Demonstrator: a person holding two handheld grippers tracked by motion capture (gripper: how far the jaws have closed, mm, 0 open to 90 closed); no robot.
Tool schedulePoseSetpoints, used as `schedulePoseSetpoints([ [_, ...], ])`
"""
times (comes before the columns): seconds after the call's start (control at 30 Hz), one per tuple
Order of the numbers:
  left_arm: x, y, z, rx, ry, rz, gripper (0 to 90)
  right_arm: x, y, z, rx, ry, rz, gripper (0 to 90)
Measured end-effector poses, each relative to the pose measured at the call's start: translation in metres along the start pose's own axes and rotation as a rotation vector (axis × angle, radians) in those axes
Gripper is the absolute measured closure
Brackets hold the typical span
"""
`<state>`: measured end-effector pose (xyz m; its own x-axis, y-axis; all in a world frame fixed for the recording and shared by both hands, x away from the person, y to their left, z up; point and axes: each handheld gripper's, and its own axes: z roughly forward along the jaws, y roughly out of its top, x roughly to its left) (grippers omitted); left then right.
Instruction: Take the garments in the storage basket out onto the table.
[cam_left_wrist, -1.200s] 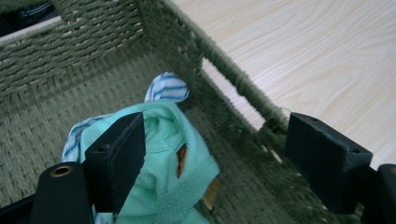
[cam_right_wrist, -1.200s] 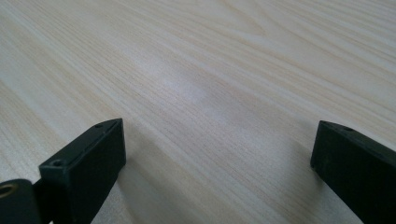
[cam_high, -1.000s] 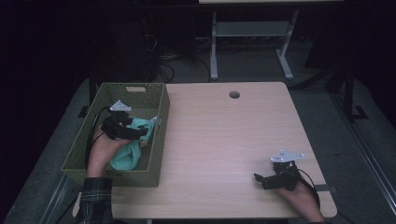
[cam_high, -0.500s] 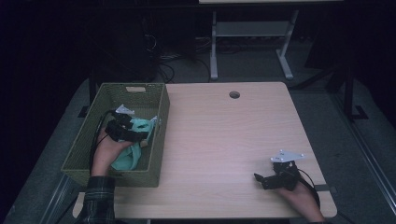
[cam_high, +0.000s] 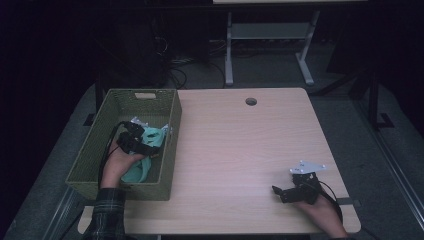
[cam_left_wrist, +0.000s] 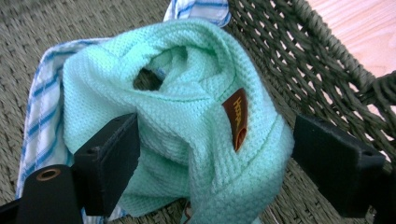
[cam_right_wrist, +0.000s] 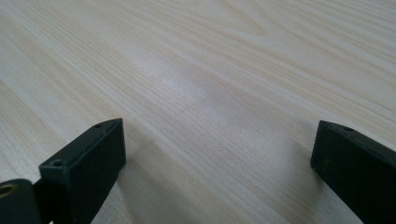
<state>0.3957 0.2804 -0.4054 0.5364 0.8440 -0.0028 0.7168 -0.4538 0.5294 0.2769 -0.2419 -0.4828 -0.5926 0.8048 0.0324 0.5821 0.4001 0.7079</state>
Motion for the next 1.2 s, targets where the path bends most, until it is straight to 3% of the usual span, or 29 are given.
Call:
schedulePoseSetpoints([
  [0.13,0.001,-0.002,0.000,0.014,-0.003,-0.018,23.4,0.000,0.000,0.000,0.000,0.000,0.000,2.7],
  [0.37,0.005,-0.004,-0.001,0.032,-0.012,-0.066,48.2,0.000,0.000,0.000,0.000,0.000,0.000,2.7],
  [0.4,0.006,-0.005,-0.001,0.037,-0.020,-0.069,48.2,0.000,0.000,0.000,0.000,0.000,0.000,2.7],
  [0.5,0.006,-0.005,-0.001,0.050,-0.031,-0.071,65.6,0.000,0.000,0.000,0.000,0.000,-0.001,2.7],
  [0.53,0.006,-0.005,-0.002,0.050,-0.034,-0.073,65.6,0.000,0.000,0.000,0.000,0.000,-0.001,2.7],
  [0.57,0.006,-0.005,-0.004,0.048,-0.036,-0.084,74.4,0.000,0.000,0.000,0.000,0.000,0.000,2.7],
  [0.6,0.006,-0.005,-0.004,0.048,-0.036,-0.084,76.4,0.000,0.000,0.000,0.000,0.000,0.000,2.7],
  [0.73,0.005,-0.004,-0.007,0.043,-0.045,-0.077,77.9,0.000,0.000,0.000,0.000,0.000,0.000,2.7],
  [1.2,0.004,0.000,-0.032,-0.095,-0.057,-0.079,77.8,0.000,0.000,0.000,0.000,0.000,0.001,2.7],
])
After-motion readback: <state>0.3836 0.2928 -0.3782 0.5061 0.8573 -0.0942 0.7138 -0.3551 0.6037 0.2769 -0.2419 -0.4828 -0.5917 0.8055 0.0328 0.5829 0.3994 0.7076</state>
